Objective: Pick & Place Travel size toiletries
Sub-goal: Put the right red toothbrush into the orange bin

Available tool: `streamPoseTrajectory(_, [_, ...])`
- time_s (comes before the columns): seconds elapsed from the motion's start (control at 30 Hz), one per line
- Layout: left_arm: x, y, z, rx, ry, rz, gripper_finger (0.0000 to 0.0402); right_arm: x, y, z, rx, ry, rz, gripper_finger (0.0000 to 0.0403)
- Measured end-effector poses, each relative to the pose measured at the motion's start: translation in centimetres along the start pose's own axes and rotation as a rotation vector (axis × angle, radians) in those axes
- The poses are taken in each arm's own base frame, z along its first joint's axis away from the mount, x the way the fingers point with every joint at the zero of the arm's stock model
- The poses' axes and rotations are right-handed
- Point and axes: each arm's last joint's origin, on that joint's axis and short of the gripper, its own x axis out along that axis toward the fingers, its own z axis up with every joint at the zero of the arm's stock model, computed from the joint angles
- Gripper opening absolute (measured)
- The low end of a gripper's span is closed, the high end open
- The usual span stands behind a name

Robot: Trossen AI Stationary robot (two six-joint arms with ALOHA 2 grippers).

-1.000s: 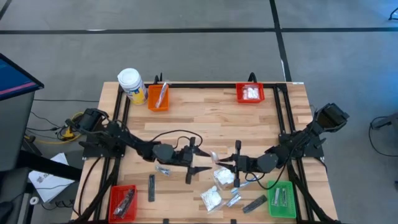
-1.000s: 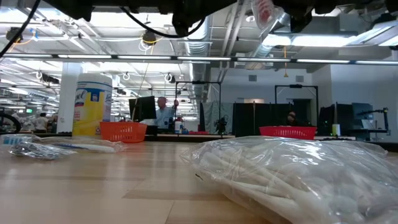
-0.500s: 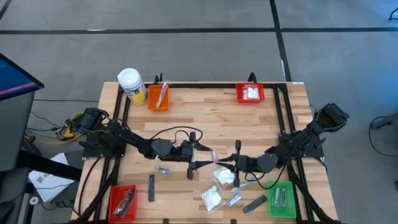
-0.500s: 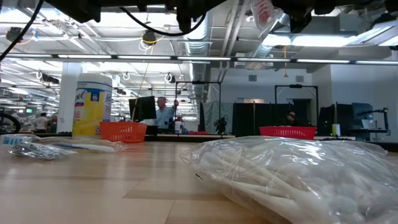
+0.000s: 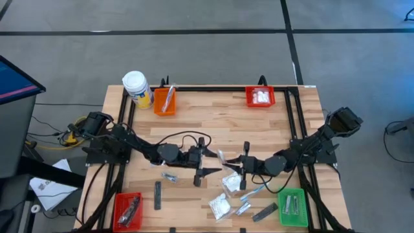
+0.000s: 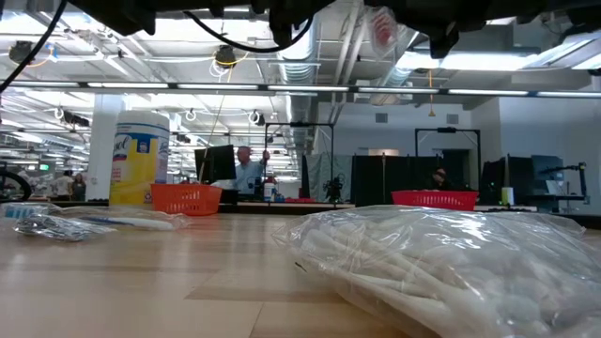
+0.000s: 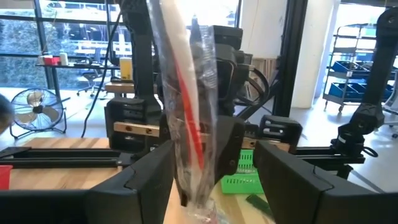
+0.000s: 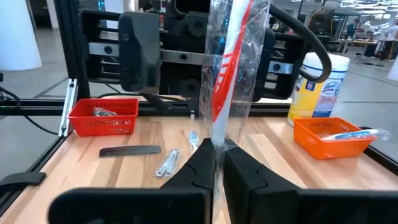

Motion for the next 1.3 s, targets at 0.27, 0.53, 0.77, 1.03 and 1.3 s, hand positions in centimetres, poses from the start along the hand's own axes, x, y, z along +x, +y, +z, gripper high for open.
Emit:
streamPoseTrajectory(0.27, [0.2, 0.9, 0.0, -0.016, -0.001, 0.025, 0.0214, 0.2, -0.4, 0.0, 0.003, -0.002, -0.014, 0.0009])
streamPoseTrajectory(0.53, [0.2, 0.9, 0.0, -0.016, 0.0, 0.025, 0.0214, 0.5, -0.8, 0.1, 0.006, -0.004, -0.032, 0.0009])
streamPoseTrajectory(0.77, [0.2, 1.2, 0.0, -0.021, 0.0, 0.035, 0.0214, 0.7, -1.1, 0.1, 0.008, -0.005, -0.042, 0.001])
streamPoseTrajectory(1.03, [0.5, 2.3, -0.2, -0.059, 0.004, 0.067, 0.0212, 0.9, -1.3, 0.1, 0.009, -0.005, -0.049, 0.001])
streamPoseTrajectory(1.3, [0.6, 2.2, -0.7, -0.058, 0.016, 0.036, 0.013, 0.8, -1.3, 0.1, 0.008, -0.004, -0.049, 0.0012])
